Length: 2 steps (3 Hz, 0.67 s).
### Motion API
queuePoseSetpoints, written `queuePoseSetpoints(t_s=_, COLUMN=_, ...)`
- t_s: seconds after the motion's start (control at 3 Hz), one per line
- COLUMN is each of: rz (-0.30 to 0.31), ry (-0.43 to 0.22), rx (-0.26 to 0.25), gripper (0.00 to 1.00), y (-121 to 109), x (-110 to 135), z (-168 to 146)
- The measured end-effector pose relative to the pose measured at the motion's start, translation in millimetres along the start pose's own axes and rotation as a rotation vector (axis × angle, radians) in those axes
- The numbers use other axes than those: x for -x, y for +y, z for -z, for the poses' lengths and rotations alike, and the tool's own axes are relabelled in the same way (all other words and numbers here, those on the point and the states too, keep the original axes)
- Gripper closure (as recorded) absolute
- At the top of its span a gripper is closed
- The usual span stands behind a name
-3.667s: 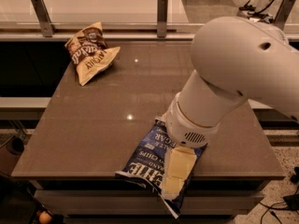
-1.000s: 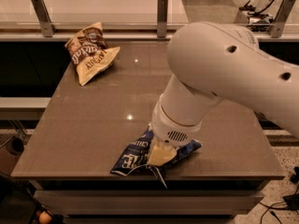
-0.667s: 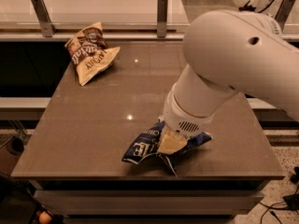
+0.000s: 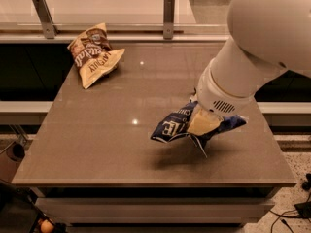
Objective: Move blue chip bag near brown chip bag
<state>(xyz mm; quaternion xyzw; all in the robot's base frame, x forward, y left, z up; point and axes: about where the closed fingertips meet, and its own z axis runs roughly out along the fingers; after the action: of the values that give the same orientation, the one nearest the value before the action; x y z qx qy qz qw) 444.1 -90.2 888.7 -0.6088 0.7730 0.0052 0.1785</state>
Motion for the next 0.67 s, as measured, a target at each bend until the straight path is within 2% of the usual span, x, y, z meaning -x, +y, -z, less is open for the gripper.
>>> queuePoseSetpoints(t_s=0.33, rz=-0.008, ry=0.011, rx=-0.122, gripper=1.0, y=-44, x=8, z=13)
queuePoseSetpoints(t_s=0.67, rz=0.01, ry=0.012, rx=-0.28, gripper=1.0, y=-92, x=13, z=23)
